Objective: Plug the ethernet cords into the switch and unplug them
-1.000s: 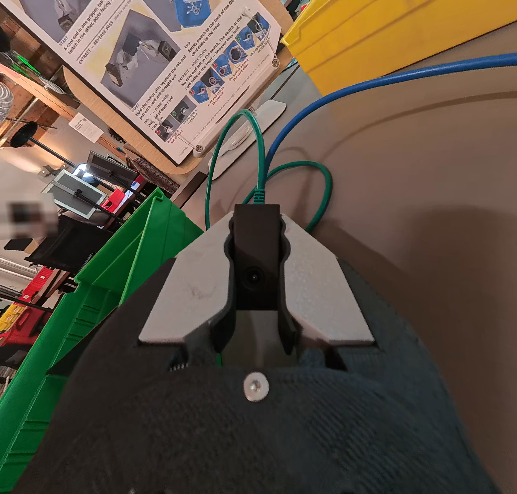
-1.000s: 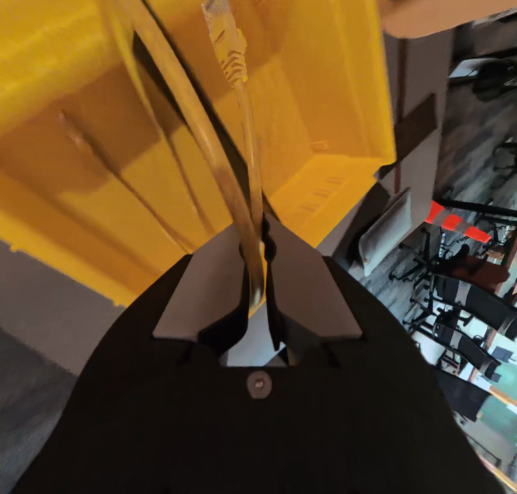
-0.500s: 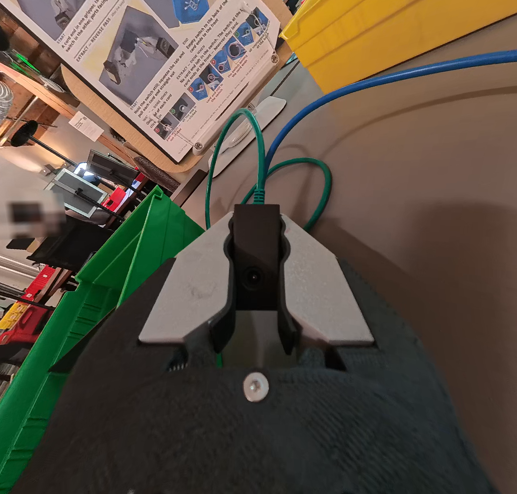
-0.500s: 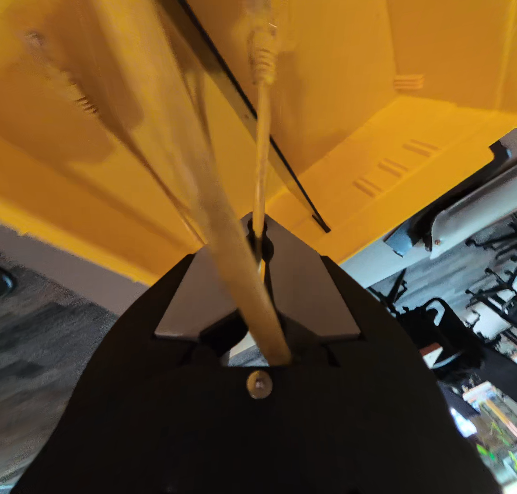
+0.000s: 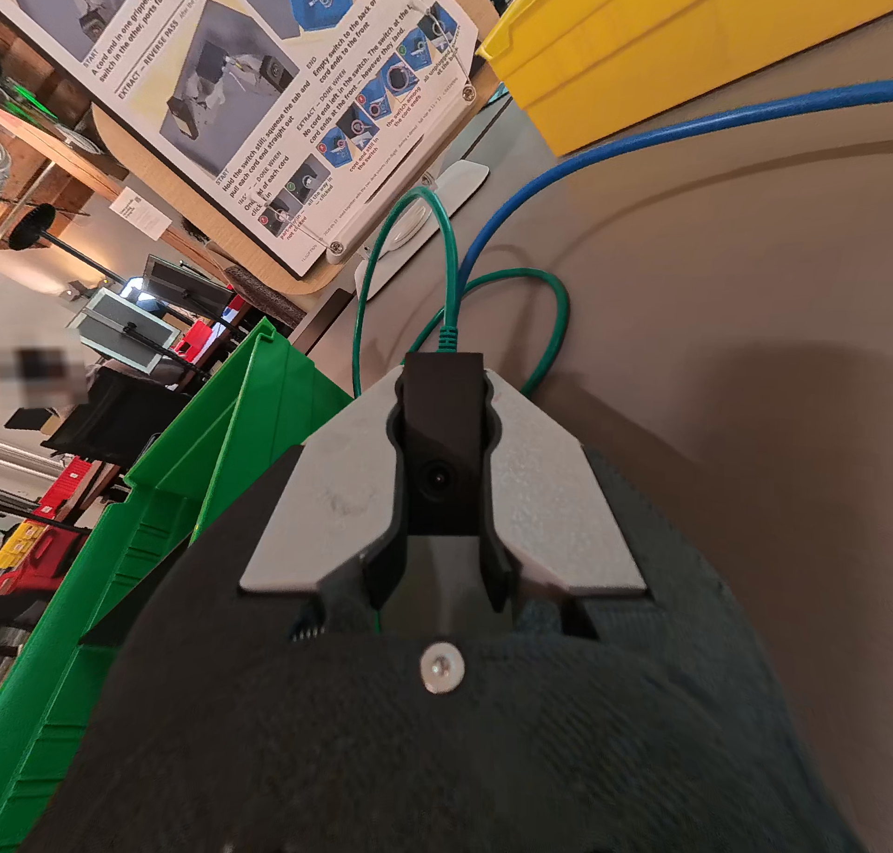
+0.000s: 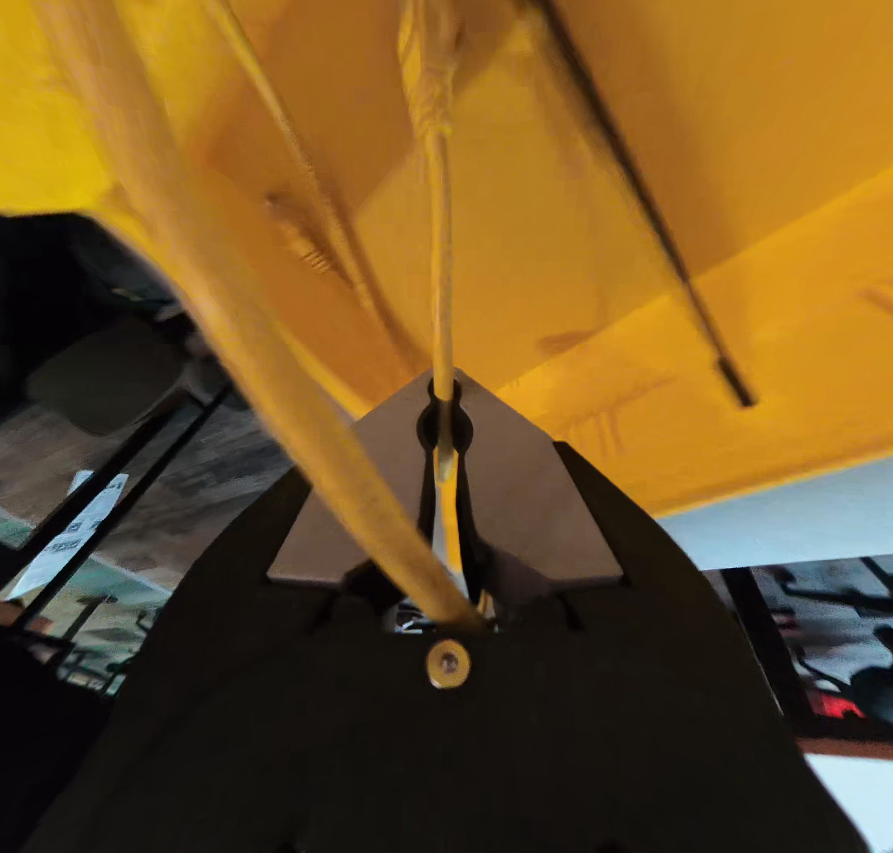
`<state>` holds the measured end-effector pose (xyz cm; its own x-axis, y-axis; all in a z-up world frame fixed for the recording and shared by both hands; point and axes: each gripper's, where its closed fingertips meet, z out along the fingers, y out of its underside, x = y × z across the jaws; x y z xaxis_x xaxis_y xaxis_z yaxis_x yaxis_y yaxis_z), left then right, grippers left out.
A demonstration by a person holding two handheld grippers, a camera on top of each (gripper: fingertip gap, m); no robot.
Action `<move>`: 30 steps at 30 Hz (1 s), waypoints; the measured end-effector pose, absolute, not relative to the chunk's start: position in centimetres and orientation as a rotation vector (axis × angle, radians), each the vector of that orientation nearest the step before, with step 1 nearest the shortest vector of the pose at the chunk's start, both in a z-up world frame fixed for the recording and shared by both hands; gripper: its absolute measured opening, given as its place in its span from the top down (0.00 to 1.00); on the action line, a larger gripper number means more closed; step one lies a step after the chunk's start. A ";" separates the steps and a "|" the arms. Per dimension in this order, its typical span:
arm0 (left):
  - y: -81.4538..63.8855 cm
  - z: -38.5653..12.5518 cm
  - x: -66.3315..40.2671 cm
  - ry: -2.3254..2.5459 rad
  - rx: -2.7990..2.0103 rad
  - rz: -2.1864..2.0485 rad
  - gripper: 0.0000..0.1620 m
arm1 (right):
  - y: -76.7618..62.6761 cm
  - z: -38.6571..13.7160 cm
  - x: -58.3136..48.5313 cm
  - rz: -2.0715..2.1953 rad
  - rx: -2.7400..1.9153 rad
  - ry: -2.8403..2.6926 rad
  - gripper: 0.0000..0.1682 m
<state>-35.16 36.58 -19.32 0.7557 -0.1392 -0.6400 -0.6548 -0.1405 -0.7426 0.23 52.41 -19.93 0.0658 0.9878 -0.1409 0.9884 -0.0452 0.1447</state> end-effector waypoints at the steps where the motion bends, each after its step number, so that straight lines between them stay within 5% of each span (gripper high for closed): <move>1: 36.6 -19.3 -35.2 0.638 -1.680 0.506 0.84 | 53.5 -21.1 -0.2 0.050 2.153 2.024 1.00; 10: 36.8 -19.4 -35.1 0.641 -1.685 0.492 0.84 | 59.2 -23.8 -1.5 0.562 2.214 2.201 1.00; 14: 36.7 -19.4 -35.0 0.647 -1.683 0.495 0.84 | 60.3 -22.7 -0.6 0.861 2.101 2.400 0.92; 20: 36.6 -19.5 -35.0 0.650 -1.685 0.504 0.84 | 58.8 -18.7 -1.5 0.349 2.408 2.417 0.67; 24: 36.6 -19.5 -35.1 0.643 -1.687 0.499 0.84 | 57.6 -17.7 -1.3 0.074 2.504 2.367 0.61; 26: 36.6 -19.5 -35.1 0.645 -1.687 0.500 0.84 | 58.1 -18.0 -0.5 0.227 2.488 2.361 0.54; 28: 36.6 -19.5 -35.1 0.645 -1.688 0.500 0.84 | 59.0 -17.0 -0.3 0.402 2.443 2.501 0.58; 30: 36.6 -19.5 -35.1 0.643 -1.687 0.499 0.84 | 58.4 -15.5 -2.4 0.098 2.589 2.499 0.52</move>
<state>-35.08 36.64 -19.46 0.7550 -0.1470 -0.6390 -0.6555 -0.1447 -0.7412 -2.37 58.38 -15.51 0.0842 0.9350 0.3445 0.9592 0.0176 -0.2821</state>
